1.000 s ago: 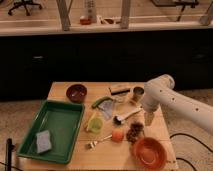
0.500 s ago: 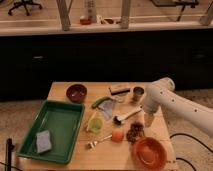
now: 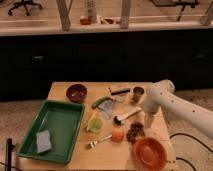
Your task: Place brush in plastic cup
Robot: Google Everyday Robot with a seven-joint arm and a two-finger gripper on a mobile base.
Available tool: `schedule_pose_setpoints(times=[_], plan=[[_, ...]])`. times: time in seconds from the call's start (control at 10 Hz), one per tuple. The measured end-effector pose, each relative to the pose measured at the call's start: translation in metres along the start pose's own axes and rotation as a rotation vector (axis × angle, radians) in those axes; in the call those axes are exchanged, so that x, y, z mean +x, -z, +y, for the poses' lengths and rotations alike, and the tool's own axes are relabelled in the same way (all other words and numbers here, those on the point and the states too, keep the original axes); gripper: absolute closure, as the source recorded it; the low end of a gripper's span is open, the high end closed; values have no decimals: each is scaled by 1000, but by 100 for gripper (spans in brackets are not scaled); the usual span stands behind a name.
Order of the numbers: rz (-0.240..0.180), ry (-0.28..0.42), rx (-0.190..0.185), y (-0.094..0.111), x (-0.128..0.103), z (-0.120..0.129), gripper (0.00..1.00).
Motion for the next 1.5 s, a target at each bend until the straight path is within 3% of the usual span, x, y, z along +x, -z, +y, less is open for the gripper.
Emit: schedule_pose_setpoints(times=[0.3,0.7,1.1,1.3,1.5], plan=[[-11,43,-2,-1,-1,-1,20],[-7,285,-31,0,-17,-12,20],[1,452,-73,-13,-27,-26,20],[-2,491,-87,-19,-27,-31,21],[-14,527,-104,-27,-26,-36,38]])
